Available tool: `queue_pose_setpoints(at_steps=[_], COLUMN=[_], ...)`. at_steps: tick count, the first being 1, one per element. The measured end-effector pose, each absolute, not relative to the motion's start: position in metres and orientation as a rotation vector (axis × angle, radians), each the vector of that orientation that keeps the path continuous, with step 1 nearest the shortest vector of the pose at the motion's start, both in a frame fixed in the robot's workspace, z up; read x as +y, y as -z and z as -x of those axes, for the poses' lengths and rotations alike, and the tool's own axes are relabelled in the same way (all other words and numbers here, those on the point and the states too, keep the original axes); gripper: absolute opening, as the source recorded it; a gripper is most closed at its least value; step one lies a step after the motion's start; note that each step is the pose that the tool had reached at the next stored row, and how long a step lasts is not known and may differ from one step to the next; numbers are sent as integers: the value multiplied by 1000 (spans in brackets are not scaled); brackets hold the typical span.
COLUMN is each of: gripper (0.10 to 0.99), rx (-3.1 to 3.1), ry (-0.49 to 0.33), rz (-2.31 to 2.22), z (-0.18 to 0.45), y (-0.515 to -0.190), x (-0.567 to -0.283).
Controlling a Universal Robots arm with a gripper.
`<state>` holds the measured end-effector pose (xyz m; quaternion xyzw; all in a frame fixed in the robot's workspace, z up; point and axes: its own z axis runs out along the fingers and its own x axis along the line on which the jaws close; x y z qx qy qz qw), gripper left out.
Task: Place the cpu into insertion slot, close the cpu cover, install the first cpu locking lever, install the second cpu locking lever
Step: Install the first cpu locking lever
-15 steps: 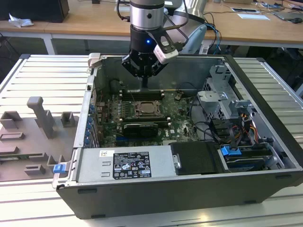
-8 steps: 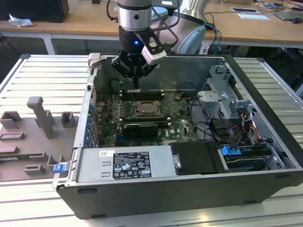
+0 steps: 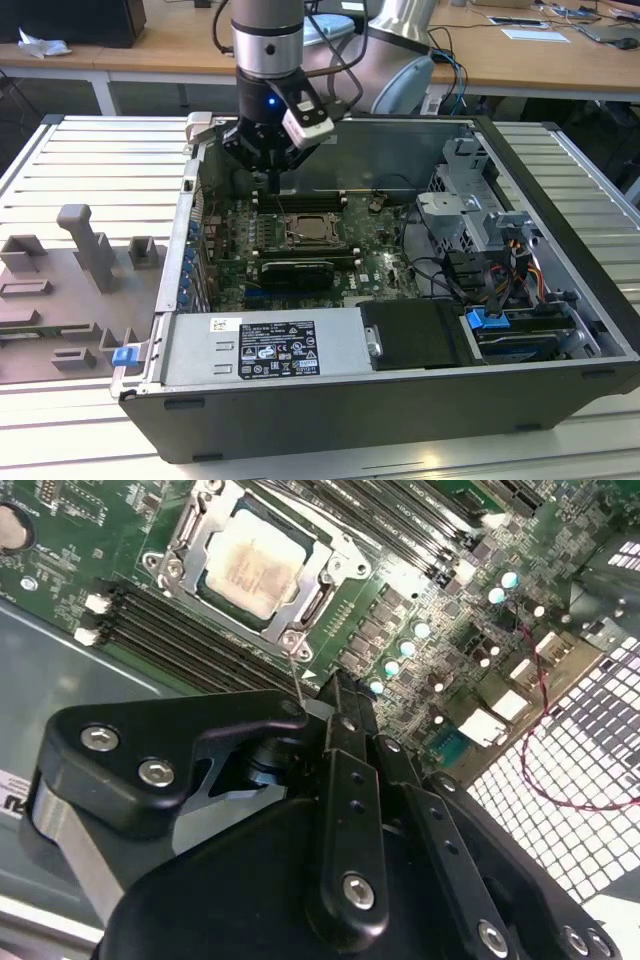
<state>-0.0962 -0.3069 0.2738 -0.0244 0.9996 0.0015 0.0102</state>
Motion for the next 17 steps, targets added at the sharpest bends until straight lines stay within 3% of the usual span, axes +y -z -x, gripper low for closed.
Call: queue_pose_setpoints(at_steps=[17], gripper=[106], rx=[3120], ry=[-24], rz=[76], z=[108], y=[-261], x=[-290])
